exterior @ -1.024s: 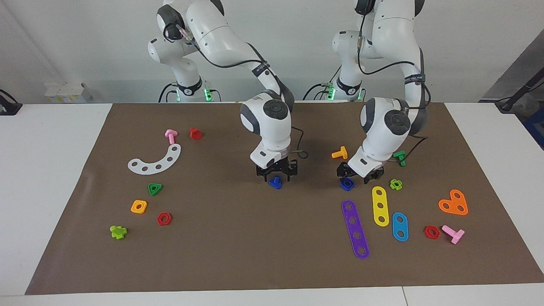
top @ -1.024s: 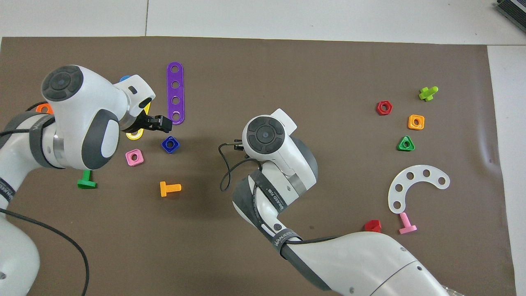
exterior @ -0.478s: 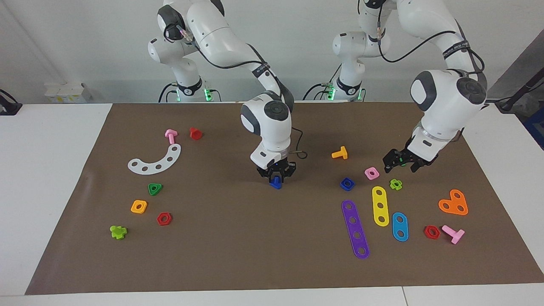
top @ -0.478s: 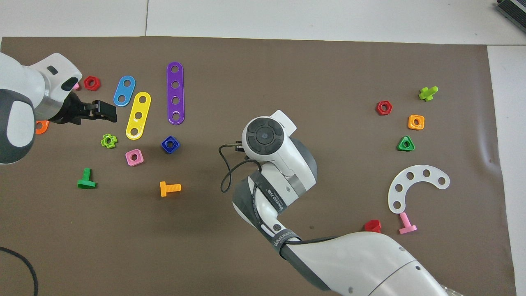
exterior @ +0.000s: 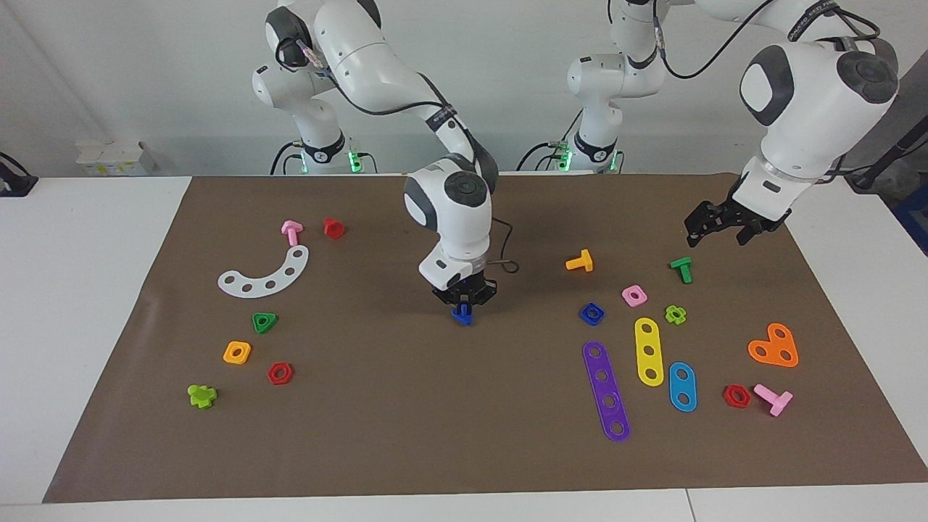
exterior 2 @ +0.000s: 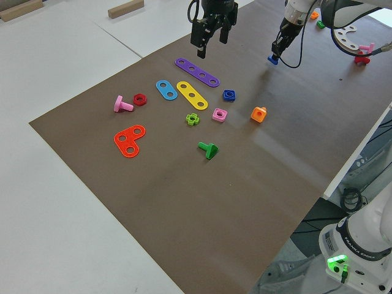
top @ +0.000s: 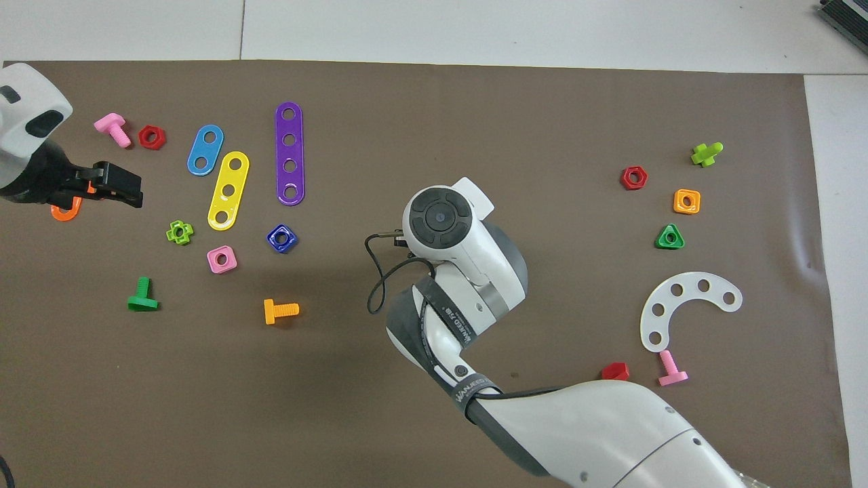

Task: Unscrew and place screws in storage area

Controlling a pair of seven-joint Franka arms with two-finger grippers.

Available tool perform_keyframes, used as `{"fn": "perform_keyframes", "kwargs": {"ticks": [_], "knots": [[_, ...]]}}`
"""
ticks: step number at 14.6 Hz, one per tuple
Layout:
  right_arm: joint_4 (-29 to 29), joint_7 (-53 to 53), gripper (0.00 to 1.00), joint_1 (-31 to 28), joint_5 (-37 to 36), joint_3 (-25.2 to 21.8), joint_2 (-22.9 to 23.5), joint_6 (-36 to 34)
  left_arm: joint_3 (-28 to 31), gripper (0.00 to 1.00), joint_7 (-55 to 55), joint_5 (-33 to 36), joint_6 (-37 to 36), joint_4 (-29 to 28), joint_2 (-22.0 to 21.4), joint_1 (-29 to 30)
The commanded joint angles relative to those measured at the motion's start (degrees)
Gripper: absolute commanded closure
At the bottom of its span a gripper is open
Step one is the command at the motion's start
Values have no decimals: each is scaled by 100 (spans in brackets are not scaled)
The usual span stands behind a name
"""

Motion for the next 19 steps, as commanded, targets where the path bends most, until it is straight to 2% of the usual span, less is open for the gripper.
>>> {"fn": "perform_keyframes", "kwargs": {"ticks": [1,5,9,13,19], "knots": [[-309,-695,100,-765,-63,76,-801,-379,-25,0,-36,129,-374,240,-247,-63],[-1037,-2058,100,-1759,16,76,-1452,-503,-60,0,-167,129,-287,48,-371,-106],[-1670,-3114,100,-2542,60,94,-1646,-257,-60,0,-141,138,-269,29,-389,-106],[-2620,-3756,100,-2903,455,85,-1814,708,-60,0,-141,138,-155,-24,-398,-106],[-3228,-3889,100,-3132,455,85,-1752,1492,-69,0,-115,129,-155,-32,-398,-106]]}}
